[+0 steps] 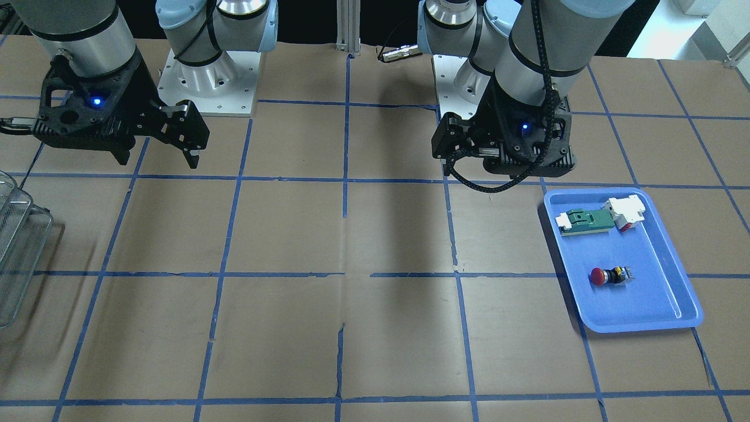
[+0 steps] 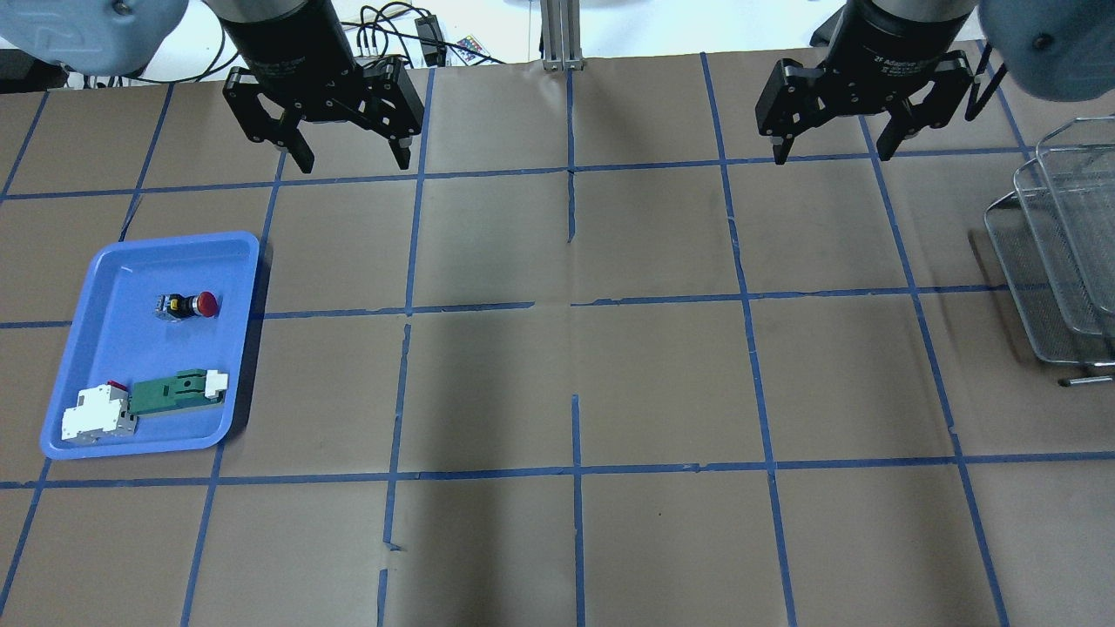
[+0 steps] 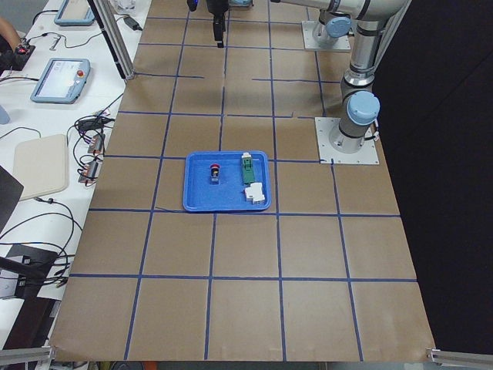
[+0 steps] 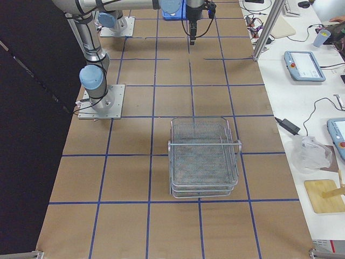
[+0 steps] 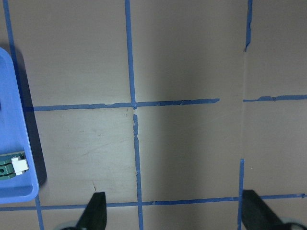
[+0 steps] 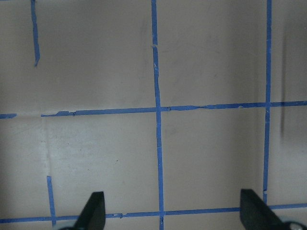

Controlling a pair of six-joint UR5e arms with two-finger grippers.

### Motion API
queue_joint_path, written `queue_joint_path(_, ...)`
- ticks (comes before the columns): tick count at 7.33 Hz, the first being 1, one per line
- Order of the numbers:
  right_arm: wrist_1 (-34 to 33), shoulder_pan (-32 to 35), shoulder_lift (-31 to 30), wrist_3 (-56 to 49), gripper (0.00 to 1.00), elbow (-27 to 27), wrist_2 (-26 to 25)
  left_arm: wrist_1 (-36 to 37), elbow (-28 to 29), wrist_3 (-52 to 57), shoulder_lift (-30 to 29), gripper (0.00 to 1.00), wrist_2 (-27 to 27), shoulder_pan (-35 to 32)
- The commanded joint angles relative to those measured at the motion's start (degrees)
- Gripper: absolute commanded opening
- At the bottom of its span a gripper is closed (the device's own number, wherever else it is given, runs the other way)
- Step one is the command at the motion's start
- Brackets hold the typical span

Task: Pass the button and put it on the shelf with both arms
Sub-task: 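Move the left gripper down over the red push button in the blue tray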

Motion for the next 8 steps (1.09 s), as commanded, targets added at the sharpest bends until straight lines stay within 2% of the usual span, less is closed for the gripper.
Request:
queue_joint_path(1,-0.1,0.0,0.0,0.0,1.0,0.1,0.2,0.0,-0.1,2.0,0.0,1.0,-0.1,0.2)
queue_joint_path(2,-0.1,0.0,0.0,0.0,1.0,0.1,0.3,0.0,0.0,5.9,-0.2,1.0,0.1,0.5)
queue_joint_path(4,-0.1,0.0,-0.1,0.0,1.0,0.2,0.2,-0.1,0.1,14.7,-0.7,1.0,-0.2,7.0)
queue_joint_path(5,-0.1,0.0,0.0,0.0,1.0,0.2,0.2,0.0,-0.2,23.2,-1.3,1.0,0.0,10.3)
queue_joint_path(7,-0.1,0.0,-0.1,0.1,1.0,0.5,0.2,1.4,0.0,30.4,-4.3,1.0,-0.1,17.2)
queue_joint_path(8,-0.1,0.0,-0.1,0.2,1.0,0.6,0.1,3.0,-0.6,38.2,-5.9,1.0,0.2,19.2)
